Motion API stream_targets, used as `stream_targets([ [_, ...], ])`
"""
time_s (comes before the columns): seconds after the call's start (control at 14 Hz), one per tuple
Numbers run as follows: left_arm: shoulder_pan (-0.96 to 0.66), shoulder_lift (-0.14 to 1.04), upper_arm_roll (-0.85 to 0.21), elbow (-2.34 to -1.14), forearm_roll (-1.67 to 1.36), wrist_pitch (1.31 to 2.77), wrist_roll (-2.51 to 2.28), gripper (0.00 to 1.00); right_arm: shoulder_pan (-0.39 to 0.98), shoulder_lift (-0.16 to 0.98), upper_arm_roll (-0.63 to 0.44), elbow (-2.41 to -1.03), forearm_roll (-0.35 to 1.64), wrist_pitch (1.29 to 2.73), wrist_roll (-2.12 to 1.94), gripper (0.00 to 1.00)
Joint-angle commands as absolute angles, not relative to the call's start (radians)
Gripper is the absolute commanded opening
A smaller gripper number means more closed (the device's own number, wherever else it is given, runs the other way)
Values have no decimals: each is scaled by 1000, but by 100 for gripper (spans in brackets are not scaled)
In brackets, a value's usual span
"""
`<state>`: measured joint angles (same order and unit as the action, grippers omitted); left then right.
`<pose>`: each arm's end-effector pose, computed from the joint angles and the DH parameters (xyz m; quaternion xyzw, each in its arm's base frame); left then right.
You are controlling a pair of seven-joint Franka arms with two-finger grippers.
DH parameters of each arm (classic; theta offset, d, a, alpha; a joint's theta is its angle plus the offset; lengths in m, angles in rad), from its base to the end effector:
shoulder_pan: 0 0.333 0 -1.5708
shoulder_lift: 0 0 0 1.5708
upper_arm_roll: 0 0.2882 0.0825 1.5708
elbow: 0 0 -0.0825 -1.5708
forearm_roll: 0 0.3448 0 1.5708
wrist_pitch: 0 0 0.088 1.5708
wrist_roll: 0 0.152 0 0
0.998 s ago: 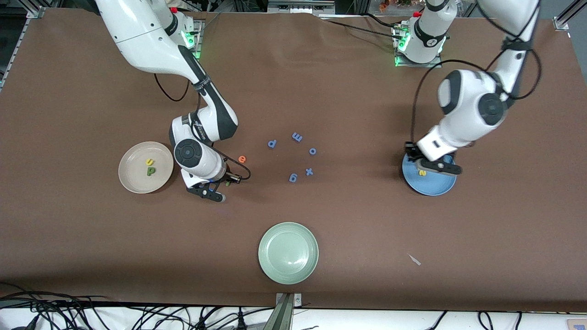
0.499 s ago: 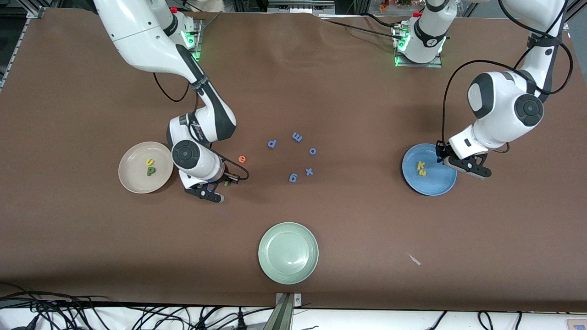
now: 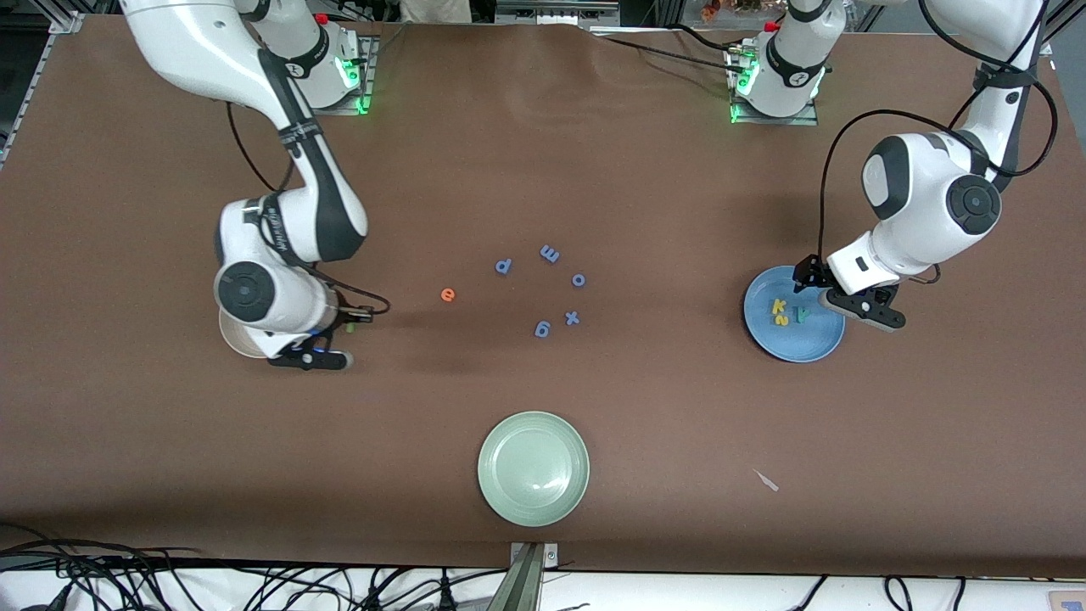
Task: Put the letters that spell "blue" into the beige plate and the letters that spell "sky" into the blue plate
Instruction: 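Drop the y into the blue plate while the right gripper places the l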
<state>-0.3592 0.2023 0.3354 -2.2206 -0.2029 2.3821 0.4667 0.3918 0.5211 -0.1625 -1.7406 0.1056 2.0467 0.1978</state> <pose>0.5109 -0.0178 0.2439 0.9843 -0.1724 -0.0043 0.0375 0.5692 0.1468 0.2218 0.9946 -0.0069 -0.1014 0.0189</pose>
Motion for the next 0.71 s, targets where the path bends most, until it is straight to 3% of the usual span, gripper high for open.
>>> stream_targets([
  [0.0,-357,97,337,-2266,-173,2327,474,100,394,439,-228,-1862,117,2059,31,0],
  [0.29,-357,11,337,-2266,-173,2303,474,100,394,437,-343,-1975,121,2164,-174,0],
  [0.5,-357,-96,333,-2260,-172,2214,472,100,390,431,-365,-2028,129,2233,-236,0],
  [0.57,-357,-139,334,-2255,-170,2179,471,100,390,431,-365,-2029,129,2233,-236,12],
  [0.64,-357,-181,336,-2246,-144,2125,466,100,388,433,-365,-2028,132,2233,-233,84],
])
